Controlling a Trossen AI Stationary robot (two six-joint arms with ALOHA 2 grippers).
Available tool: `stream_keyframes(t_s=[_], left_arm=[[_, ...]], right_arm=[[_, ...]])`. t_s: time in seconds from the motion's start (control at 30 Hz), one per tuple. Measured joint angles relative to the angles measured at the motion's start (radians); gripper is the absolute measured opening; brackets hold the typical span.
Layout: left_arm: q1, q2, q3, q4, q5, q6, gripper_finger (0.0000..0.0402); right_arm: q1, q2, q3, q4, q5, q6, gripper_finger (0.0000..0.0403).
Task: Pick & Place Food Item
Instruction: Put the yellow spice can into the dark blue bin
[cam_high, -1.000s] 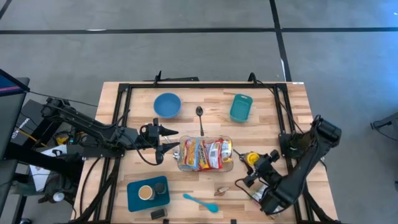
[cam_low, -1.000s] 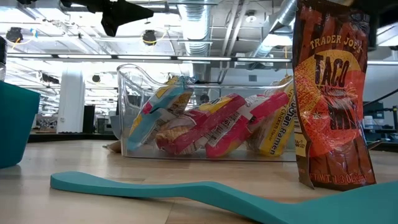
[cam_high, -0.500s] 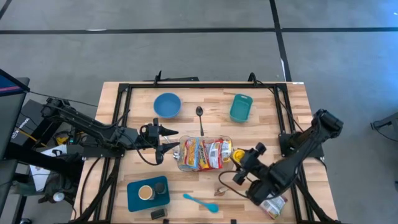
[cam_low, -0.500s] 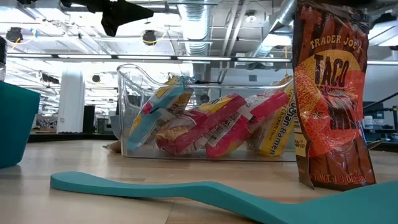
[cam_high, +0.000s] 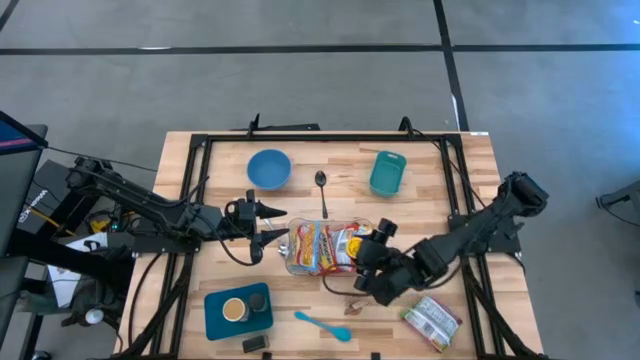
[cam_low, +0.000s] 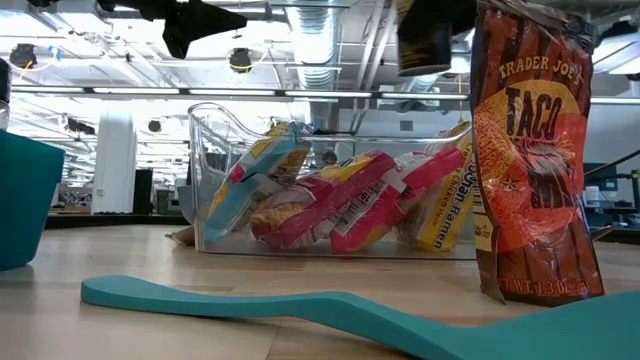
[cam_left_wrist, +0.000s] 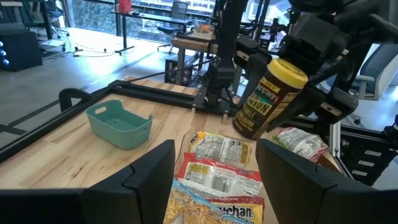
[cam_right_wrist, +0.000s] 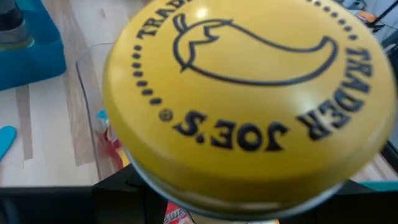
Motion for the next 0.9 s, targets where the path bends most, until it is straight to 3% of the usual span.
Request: stream_keyframes(t_s=[0.43, 0.9], left_arm=[[0.0, 0.0, 0.0, 0.0, 0.0, 0.003, 0.0218], [0.0, 0.0, 0.0, 0.0, 0.0, 0.004, 0.0218]], right_arm=[[-0.144, 0.0, 0.0, 0.231, -0.226, -0.309, 0.0208], [-0.34, 0.0, 0.0, 0.311, -0.465, -0.428, 0.0208]])
